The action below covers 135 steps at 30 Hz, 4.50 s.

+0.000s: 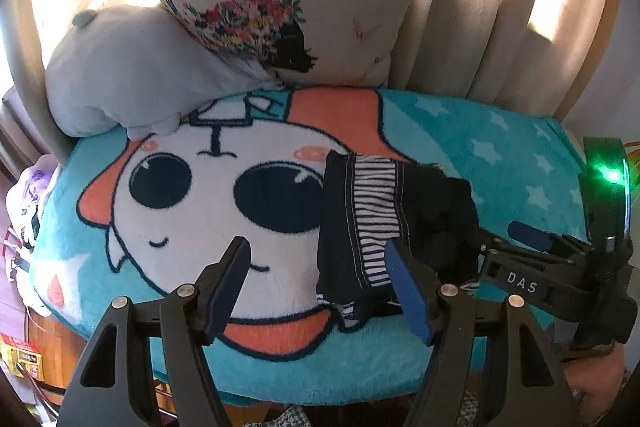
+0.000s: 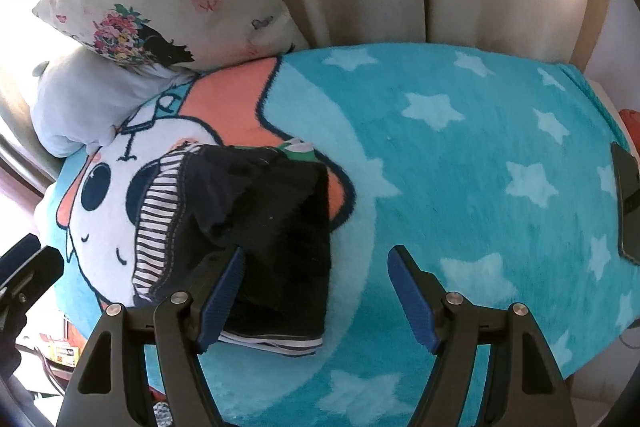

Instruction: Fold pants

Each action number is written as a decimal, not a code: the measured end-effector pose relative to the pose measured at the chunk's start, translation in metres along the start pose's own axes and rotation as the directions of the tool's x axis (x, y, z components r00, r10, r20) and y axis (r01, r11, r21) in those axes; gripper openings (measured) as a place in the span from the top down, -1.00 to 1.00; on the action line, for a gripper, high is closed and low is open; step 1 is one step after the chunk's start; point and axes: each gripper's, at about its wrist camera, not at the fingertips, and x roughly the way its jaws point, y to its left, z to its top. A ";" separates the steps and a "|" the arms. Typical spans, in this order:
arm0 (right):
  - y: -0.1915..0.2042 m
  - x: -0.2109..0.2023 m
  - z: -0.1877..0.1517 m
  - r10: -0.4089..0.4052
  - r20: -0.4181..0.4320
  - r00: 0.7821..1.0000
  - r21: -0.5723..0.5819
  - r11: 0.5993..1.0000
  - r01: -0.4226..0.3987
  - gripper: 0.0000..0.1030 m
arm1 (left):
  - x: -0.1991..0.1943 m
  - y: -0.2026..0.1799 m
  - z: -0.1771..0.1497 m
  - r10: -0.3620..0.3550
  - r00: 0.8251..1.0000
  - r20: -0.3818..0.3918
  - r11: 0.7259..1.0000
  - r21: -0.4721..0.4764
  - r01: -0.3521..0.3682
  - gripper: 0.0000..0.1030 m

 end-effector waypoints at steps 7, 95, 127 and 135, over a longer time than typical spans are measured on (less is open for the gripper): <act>-0.007 0.006 0.006 0.008 -0.012 1.000 0.016 1.000 -0.007 -0.51 | 0.014 0.006 0.002 -0.029 0.998 -0.049 0.999 -0.042 0.027 -0.33; -0.018 0.025 0.005 0.194 -0.056 0.979 0.206 0.962 -0.179 -0.55 | 0.130 0.055 0.041 -0.474 0.853 -0.220 0.876 -0.214 0.432 -1.00; -0.037 0.053 0.099 0.415 -0.052 0.908 0.128 0.905 -0.406 0.07 | 0.159 -0.028 0.098 -0.439 0.859 -0.264 0.894 -0.224 0.388 -0.01; -0.047 0.061 0.102 0.304 -0.078 0.949 0.086 0.951 -0.297 -0.25 | 0.148 -0.004 0.091 -0.455 0.858 -0.238 0.880 -0.271 0.391 -0.01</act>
